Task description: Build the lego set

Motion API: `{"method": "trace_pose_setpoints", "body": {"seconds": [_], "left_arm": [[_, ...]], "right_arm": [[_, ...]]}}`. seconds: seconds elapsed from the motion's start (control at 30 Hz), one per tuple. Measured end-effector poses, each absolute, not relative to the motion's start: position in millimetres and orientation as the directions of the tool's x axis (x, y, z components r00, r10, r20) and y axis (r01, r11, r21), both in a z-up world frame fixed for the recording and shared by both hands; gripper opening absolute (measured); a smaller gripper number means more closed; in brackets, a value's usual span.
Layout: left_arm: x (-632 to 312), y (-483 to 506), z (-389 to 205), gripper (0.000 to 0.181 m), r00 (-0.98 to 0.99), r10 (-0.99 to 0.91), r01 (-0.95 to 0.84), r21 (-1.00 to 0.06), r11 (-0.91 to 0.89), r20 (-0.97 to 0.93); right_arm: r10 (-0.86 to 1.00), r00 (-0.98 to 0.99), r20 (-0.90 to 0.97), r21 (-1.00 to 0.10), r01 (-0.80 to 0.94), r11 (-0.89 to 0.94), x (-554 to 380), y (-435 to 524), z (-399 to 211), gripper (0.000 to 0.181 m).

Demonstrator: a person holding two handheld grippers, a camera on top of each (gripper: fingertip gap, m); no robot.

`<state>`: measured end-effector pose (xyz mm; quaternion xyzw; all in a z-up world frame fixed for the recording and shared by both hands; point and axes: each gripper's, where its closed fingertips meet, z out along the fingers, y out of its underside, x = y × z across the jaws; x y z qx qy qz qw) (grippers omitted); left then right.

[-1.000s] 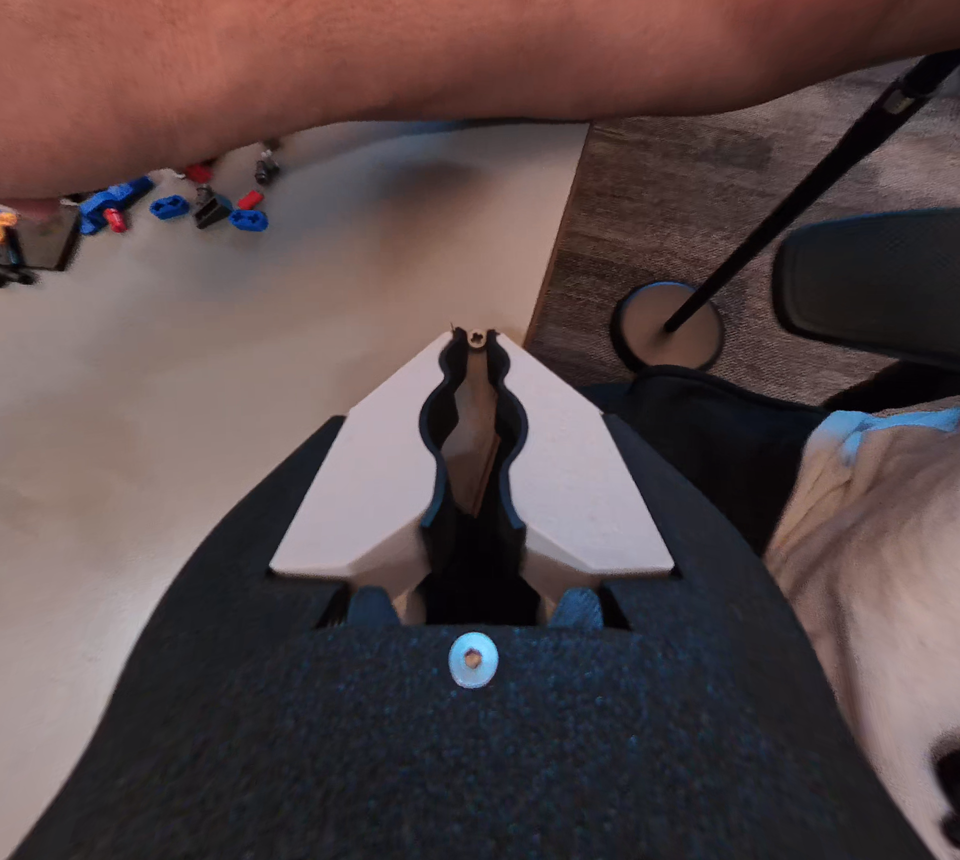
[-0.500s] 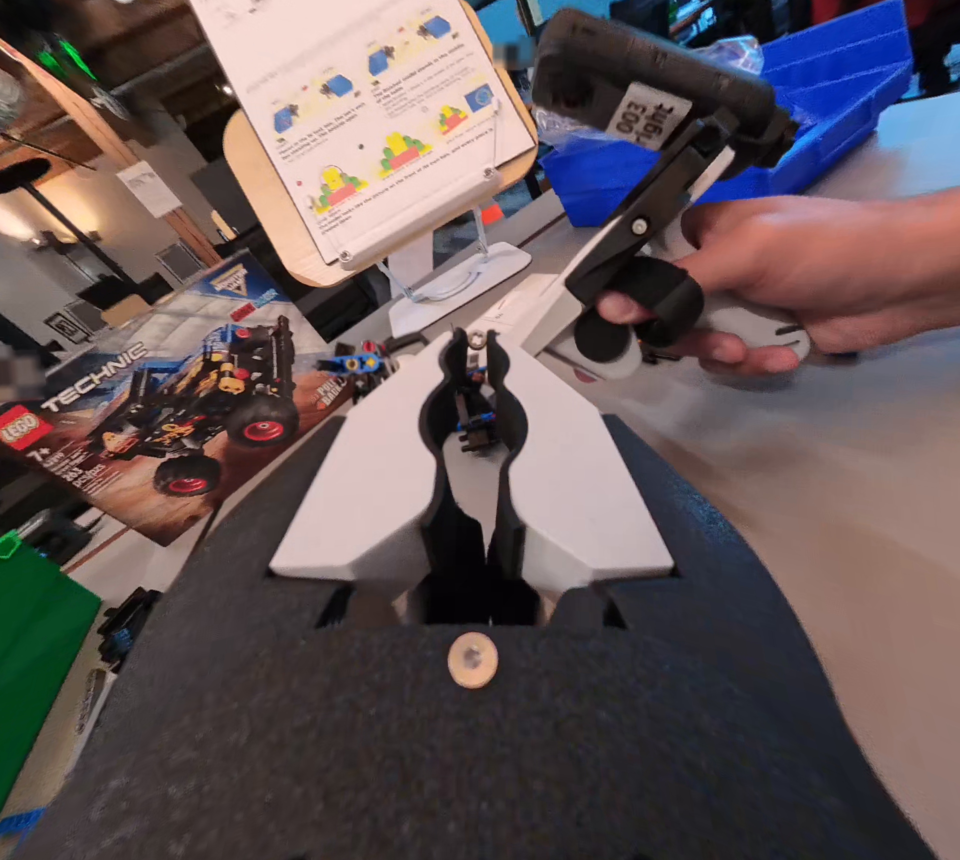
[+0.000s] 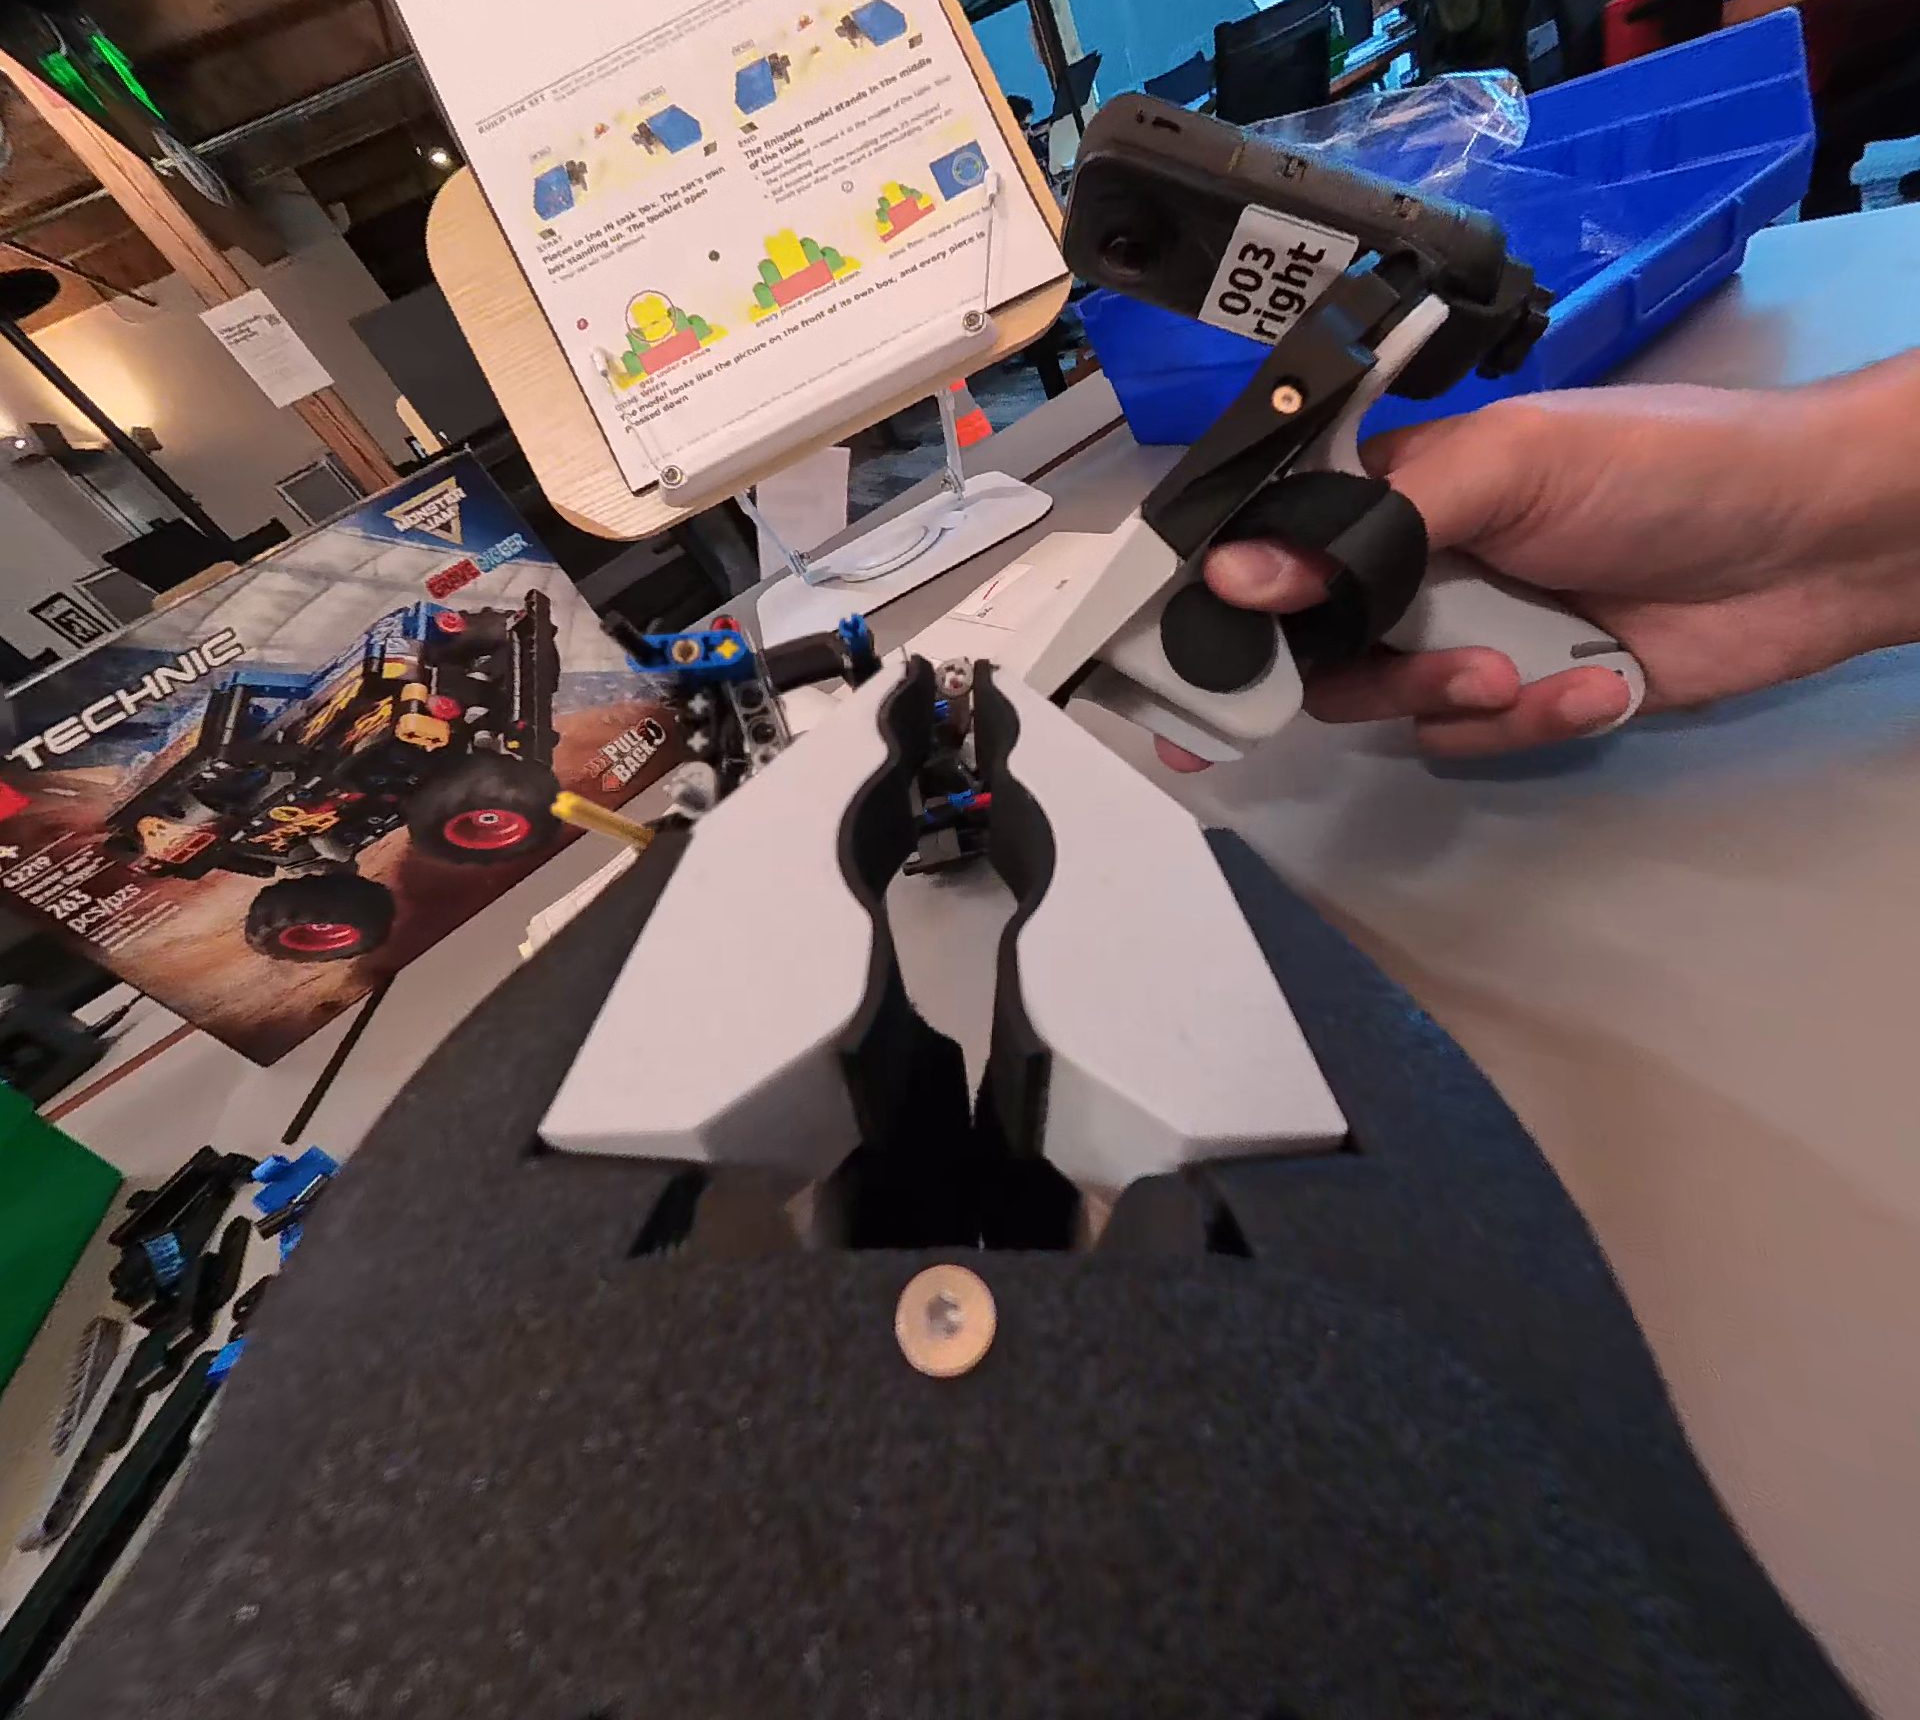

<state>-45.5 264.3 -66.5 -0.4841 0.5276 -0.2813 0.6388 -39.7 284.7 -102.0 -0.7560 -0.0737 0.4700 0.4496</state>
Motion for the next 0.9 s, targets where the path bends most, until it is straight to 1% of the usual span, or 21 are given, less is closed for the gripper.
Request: {"method": "trace_pose_setpoints", "body": {"seconds": [0.33, 0.53, 0.63, 0.77, 0.9], "left_arm": [[-43.6, 264.9, -72.3, 0.005, 0.276, -0.87, -0.171, -0.911, 0.375, -0.41], [-41.7, 264.2, -76.3, 0.005, 0.269, -0.872, -0.174, -0.911, 0.375, -0.41], [-42.3, 262.2, -74.2, 0.005, 0.267, -0.874, -0.157, -0.913, 0.377, -0.407], [-43.6, 259.4, -70.8, 0.005, 0.289, -0.832, -0.165, -0.88, 0.444, -0.474], [-42.4, 262.3, -75.2, 0.005, 0.292, -0.82, -0.198, -0.87, 0.451, -0.492]], "right_arm": [[0.539, 0.573, -0.617, -0.767, -0.283, -0.576, -40.6, 284.1, -103.3, 0.007], [0.551, 0.649, -0.524, -0.821, -0.213, -0.53, -35.6, 284.8, -104.7, 0.007], [0.563, 0.627, -0.538, -0.813, -0.211, -0.542, -38.2, 281.6, -102.9, 0.007], [0.573, 0.573, -0.586, -0.785, -0.228, -0.575, -42.7, 277.1, -99.8, 0.007], [0.564, 0.587, -0.581, -0.784, -0.218, -0.581, -41.9, 277.1, -102.7, 0.007]]}}
